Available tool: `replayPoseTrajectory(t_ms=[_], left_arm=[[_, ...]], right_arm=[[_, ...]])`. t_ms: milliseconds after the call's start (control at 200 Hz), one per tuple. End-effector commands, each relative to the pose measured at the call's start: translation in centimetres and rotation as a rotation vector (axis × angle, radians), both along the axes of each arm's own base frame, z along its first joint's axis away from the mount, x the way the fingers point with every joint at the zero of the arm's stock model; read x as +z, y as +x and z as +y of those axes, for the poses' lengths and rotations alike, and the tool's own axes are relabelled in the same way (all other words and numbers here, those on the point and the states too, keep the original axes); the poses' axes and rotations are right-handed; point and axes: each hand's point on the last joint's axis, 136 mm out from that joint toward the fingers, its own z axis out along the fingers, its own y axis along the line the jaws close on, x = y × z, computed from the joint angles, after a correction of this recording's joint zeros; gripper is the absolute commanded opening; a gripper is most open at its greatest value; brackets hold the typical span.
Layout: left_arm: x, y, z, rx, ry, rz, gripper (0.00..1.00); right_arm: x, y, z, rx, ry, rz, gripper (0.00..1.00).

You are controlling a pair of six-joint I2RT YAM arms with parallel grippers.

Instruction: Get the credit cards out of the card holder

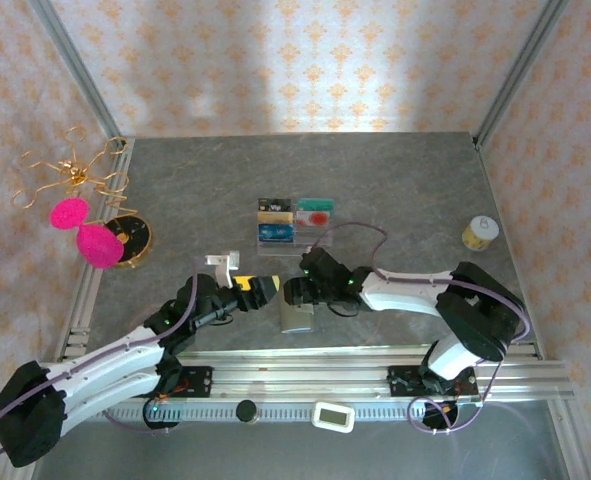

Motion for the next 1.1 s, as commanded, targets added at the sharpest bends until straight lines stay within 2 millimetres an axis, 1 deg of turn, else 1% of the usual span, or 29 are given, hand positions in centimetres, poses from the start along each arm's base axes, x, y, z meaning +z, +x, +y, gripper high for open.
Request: replayPoseTrajectory(t_ms=[0,95,285,360,430,481,546,581,736,821,891,1006,1096], left_arm=[[0.5,0.0,0.1,0.001,0.012,-0.03,0.94],[0.4,-0.1,0.2,0.002,0.014,-0.032,0.94],[-0.1,-0.1,0.1,-0.008,0.041,-0.027,0.92],[-0.3,-0.1,0.1,-0.011,0.049,-0.02,0.92],[-0.3,-0.2,0.0,-0.02,0.049,-0.02,0.92],[-0.3,-0.3,-0.1,-0.026,0.047,-0.021,0.92],[-0.3,-0.3,-0.2,-0.031,0.045,-0.021,0.92],[-0.3,-0.3,-0.2,-0.033,0.044,-0.022,0.92],[0.2,-0.5,-0.7,-0.059,0.021,-0.038,0.93],[0.3,-0.6,-1.0,-0.073,0.013,-0.041,0.92],[0.2,-0.5,-1.2,-0.079,0.011,-0.036,0.91],[-0.1,-0.5,-1.6,-0.095,0.008,-0.025,0.89],[-0.1,-0.6,-1.9,-0.111,0.002,-0.021,0.88]], right_arm=[[0.2,0.1,-0.2,-0.023,-0.057,-0.022,0.85],[-0.1,-0.5,0.7,0.007,-0.066,-0.011,0.85],[-2.7,-1.3,0.6,0.048,-0.222,-0.002,0.84],[-3.5,-1.4,0.4,0.05,-0.263,0.005,0.81],[-3.5,-1.5,0.3,0.057,-0.258,-0.001,0.76],[-3.3,-1.3,0.4,0.063,-0.251,-0.016,0.69],[-2.6,-1.2,0.7,0.075,-0.218,-0.044,0.49],[-2.1,-1.1,1.1,0.085,-0.192,-0.061,0.42],[0.8,-0.8,2.4,0.127,-0.07,-0.138,0.23],[2.3,-0.7,2.6,0.132,-0.007,-0.169,0.1],[2.8,-0.5,2.2,0.122,0.041,-0.174,0.0],[3.2,-0.2,1.4,0.098,0.102,-0.166,0.0],[4.1,0.0,0.9,0.092,0.147,-0.171,0.0]])
